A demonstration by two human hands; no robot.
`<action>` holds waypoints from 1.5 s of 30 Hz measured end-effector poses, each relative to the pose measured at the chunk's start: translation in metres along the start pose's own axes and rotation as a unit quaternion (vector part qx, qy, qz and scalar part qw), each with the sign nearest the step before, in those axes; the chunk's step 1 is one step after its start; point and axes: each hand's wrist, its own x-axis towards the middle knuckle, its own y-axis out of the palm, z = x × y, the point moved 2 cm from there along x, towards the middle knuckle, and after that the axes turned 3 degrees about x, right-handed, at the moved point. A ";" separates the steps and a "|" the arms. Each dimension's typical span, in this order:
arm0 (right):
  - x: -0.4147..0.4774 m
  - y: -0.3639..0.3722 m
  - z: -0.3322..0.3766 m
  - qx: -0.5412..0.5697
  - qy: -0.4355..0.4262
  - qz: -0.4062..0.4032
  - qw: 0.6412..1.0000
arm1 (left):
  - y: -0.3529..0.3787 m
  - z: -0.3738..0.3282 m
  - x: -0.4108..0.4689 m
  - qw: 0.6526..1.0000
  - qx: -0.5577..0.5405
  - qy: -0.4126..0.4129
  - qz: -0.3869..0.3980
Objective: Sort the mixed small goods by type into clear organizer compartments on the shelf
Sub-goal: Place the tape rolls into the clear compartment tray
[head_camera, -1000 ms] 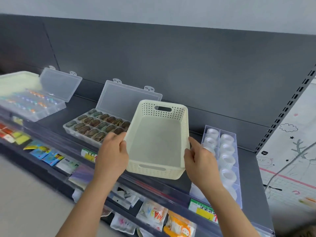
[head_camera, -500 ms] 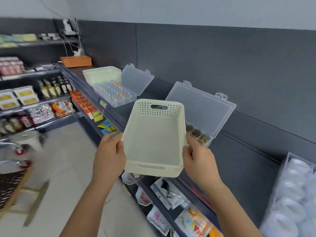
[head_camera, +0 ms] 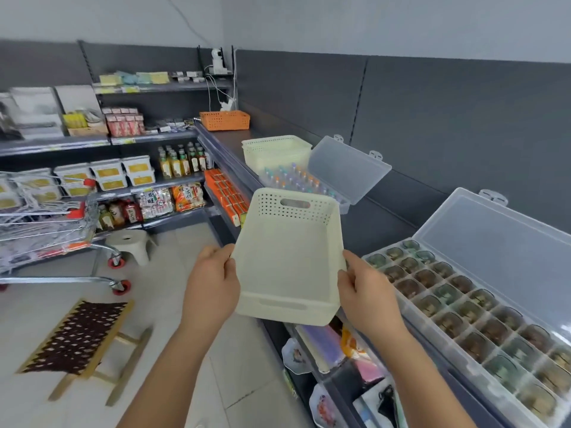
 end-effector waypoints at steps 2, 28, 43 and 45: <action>0.025 0.018 0.009 0.000 0.001 -0.001 1.000 | -0.005 0.016 0.026 1.000 0.007 0.007 -0.006; 0.412 0.148 0.018 -0.031 0.039 -0.054 0.997 | 0.084 0.106 0.441 0.999 -0.037 0.035 0.014; 0.553 0.225 0.029 -0.088 0.173 -0.160 0.968 | 0.158 0.151 0.661 0.971 -0.081 0.129 0.182; 0.565 0.232 0.031 -0.091 0.195 -0.174 0.961 | 0.170 0.154 0.683 0.966 -0.080 0.131 0.207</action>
